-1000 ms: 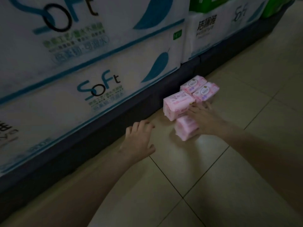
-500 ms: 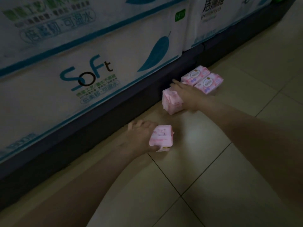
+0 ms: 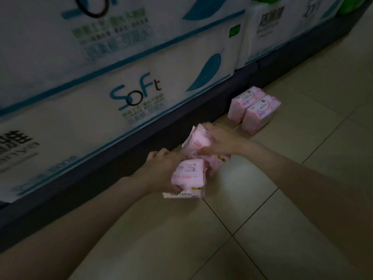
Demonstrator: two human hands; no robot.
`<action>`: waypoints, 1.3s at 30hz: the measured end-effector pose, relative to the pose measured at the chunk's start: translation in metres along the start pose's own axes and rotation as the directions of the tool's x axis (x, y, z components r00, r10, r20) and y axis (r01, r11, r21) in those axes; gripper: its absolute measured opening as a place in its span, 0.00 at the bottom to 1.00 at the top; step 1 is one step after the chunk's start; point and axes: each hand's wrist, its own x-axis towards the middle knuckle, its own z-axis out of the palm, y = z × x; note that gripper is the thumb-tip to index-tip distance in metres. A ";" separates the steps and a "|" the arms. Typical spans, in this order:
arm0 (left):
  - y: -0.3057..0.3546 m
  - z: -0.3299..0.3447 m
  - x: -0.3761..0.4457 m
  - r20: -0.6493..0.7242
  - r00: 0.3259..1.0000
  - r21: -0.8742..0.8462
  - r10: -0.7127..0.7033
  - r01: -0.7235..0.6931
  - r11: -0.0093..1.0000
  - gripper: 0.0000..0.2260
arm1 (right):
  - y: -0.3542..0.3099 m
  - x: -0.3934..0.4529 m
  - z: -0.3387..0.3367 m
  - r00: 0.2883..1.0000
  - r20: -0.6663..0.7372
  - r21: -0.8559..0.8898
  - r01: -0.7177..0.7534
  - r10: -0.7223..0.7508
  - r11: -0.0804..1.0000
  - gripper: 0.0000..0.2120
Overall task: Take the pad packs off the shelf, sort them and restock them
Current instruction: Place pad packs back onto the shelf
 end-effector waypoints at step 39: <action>-0.220 -0.395 -0.825 -0.787 0.179 -0.595 -0.591 0.036 0.803 0.33 | -0.859 -0.227 -0.169 -0.105 -0.522 -0.404 0.905 -0.846 0.137 0.31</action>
